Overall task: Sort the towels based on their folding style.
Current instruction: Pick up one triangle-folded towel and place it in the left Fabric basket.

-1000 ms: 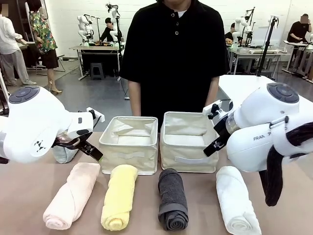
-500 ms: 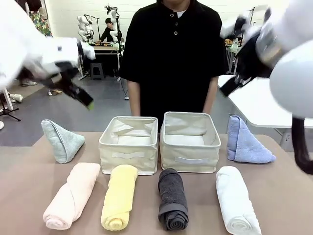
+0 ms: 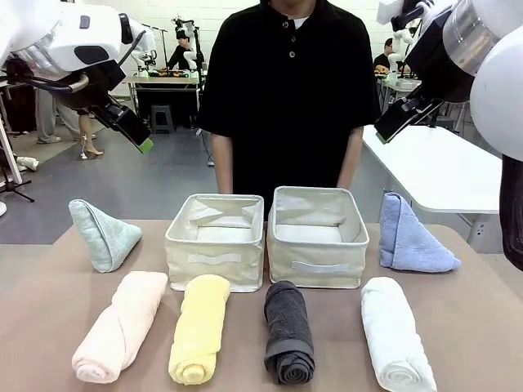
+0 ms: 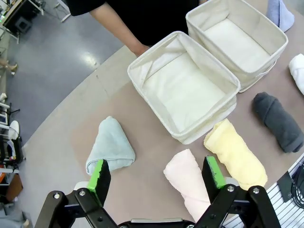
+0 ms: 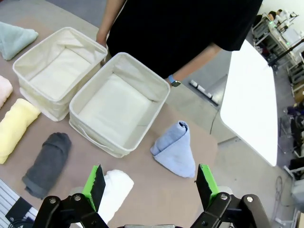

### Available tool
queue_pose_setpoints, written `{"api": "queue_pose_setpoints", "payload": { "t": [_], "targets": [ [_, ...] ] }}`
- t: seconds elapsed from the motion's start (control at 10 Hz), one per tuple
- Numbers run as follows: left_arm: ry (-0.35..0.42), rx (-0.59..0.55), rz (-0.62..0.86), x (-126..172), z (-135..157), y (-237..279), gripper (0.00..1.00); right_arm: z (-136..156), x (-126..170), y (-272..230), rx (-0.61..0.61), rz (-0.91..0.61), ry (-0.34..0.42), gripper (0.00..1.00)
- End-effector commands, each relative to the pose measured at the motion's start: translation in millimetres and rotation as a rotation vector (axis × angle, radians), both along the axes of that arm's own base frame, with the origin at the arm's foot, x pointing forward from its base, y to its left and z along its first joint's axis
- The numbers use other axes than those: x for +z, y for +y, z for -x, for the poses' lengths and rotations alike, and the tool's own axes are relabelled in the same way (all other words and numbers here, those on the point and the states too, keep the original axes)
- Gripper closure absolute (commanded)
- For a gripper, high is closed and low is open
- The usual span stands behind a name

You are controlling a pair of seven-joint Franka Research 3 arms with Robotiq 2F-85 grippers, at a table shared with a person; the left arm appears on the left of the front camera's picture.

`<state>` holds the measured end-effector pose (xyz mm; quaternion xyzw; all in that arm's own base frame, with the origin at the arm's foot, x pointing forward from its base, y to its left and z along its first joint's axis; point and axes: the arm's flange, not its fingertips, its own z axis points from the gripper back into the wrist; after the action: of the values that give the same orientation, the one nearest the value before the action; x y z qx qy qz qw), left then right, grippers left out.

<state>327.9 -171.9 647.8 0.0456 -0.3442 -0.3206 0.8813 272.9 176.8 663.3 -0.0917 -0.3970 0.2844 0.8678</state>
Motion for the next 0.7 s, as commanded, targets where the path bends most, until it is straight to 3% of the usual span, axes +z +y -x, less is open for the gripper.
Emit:
{"api": "queue_pose_setpoints", "payload": {
  "t": [0.0, 0.1, 0.2, 0.3, 0.4, 0.6],
  "targets": [
    [0.007, -0.003, 0.014, -2, -2, 2, 0.00, 1, 4, 0, -0.001, -0.001, -0.004, 0.00],
    [0.000, 0.000, 0.000, 0, 0, 0, 0.00, -8, 19, -32, 0.106, -0.070, 0.243, 0.00],
    [0.217, -0.183, 0.149, 23, 4, 32, 0.00, -12, 32, -67, 0.219, -0.160, 0.417, 0.00],
    [0.310, -0.271, 0.228, 45, 2, 66, 0.00, -14, 45, -106, 0.275, -0.281, 0.502, 0.00],
    [0.350, -0.315, 0.296, 65, -5, 103, 0.00, -16, 62, -152, 0.378, -0.405, 0.546, 0.00],
    [0.324, -0.368, 0.379, 79, -17, 156, 0.00, -33, 70, -223, 0.559, -0.582, 0.524, 0.00]
  ]
}}
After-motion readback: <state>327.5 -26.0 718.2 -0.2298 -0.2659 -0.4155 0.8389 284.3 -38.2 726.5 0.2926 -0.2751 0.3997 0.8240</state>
